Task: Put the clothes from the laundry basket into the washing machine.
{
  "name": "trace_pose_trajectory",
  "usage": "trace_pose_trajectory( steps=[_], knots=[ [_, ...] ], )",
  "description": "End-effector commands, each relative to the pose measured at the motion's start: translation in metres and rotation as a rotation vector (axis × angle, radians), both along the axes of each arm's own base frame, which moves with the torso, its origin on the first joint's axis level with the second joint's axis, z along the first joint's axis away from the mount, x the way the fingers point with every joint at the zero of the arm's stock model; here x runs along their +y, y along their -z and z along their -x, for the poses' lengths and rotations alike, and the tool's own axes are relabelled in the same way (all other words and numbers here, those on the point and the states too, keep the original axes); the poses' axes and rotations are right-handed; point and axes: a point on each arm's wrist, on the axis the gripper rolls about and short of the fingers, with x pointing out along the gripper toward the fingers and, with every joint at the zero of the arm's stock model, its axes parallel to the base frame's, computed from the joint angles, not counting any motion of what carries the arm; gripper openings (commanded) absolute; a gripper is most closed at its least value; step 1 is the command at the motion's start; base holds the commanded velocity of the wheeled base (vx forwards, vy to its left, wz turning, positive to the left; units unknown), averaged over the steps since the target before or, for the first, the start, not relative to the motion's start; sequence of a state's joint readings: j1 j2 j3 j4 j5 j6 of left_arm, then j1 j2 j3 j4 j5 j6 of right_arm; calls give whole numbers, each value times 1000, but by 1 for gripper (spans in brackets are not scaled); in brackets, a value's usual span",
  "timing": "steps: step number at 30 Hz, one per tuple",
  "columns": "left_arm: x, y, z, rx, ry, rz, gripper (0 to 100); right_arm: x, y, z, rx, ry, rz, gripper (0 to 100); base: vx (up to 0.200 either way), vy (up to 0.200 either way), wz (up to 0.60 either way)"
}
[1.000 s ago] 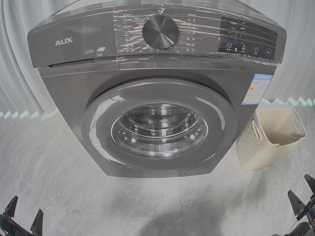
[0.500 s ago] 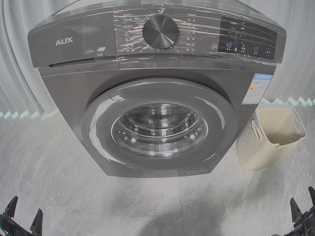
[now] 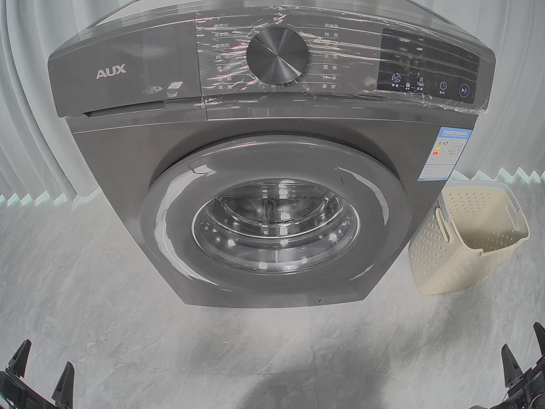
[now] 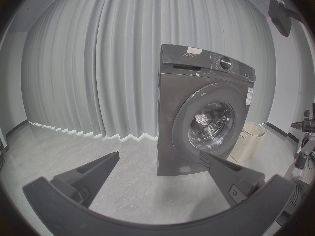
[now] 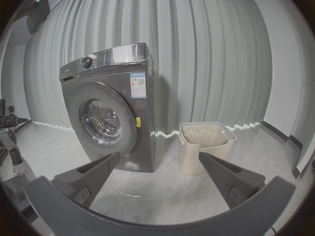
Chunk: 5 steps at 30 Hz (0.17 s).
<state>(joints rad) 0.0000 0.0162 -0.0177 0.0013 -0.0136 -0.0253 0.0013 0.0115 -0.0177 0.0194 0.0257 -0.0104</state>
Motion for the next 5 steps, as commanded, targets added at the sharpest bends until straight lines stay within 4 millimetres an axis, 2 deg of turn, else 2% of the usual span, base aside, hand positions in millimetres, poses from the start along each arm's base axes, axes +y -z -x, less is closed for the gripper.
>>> trace_pose_trajectory(
  steps=[1,5],
  knots=[
    [0,5,0,0,0,-1,100,0,4,0,1,-1,0,100,0,0,0],
    [0,5,0,0,0,-1,100,0,4,0,1,-2,-1,100,0,0,0]
  ],
)
